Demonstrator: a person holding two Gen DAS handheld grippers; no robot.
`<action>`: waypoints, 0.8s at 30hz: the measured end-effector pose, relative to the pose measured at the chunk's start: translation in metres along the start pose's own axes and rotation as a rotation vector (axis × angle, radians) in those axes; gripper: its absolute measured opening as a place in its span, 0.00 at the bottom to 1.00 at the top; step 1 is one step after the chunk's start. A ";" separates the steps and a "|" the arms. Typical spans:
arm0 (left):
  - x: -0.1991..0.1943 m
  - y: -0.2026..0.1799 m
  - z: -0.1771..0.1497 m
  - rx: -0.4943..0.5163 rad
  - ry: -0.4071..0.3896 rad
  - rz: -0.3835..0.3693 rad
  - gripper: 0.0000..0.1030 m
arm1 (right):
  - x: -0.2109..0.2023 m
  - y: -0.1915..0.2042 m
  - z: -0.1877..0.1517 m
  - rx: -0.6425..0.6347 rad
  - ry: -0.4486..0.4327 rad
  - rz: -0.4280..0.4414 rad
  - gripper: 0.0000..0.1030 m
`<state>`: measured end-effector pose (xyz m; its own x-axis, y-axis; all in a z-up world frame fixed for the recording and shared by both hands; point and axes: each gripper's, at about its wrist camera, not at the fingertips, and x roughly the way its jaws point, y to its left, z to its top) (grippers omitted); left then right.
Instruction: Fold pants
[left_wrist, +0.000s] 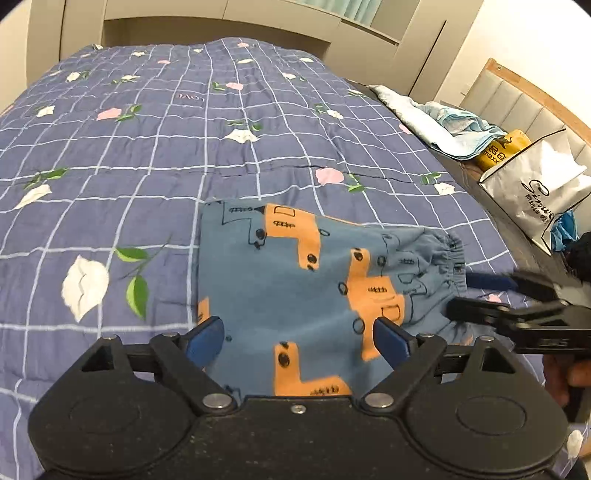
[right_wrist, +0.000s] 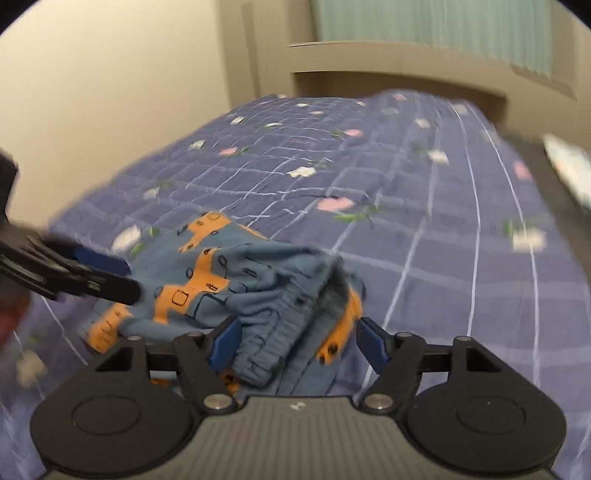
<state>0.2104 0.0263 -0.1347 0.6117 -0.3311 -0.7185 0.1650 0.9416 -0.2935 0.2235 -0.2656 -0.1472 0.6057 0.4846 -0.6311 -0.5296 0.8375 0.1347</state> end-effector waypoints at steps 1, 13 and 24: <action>0.002 0.001 0.003 -0.002 0.003 -0.001 0.88 | -0.004 -0.008 -0.003 0.071 -0.006 0.031 0.74; 0.015 0.020 0.006 -0.013 0.038 0.025 0.98 | -0.003 -0.056 -0.033 0.479 0.027 0.186 0.86; 0.026 0.069 0.003 -0.165 0.042 -0.176 0.99 | 0.011 -0.070 -0.038 0.597 0.007 0.299 0.91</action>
<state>0.2402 0.0831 -0.1721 0.5516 -0.4946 -0.6717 0.1358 0.8477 -0.5128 0.2447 -0.3288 -0.1921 0.4788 0.7179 -0.5054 -0.2538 0.6643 0.7031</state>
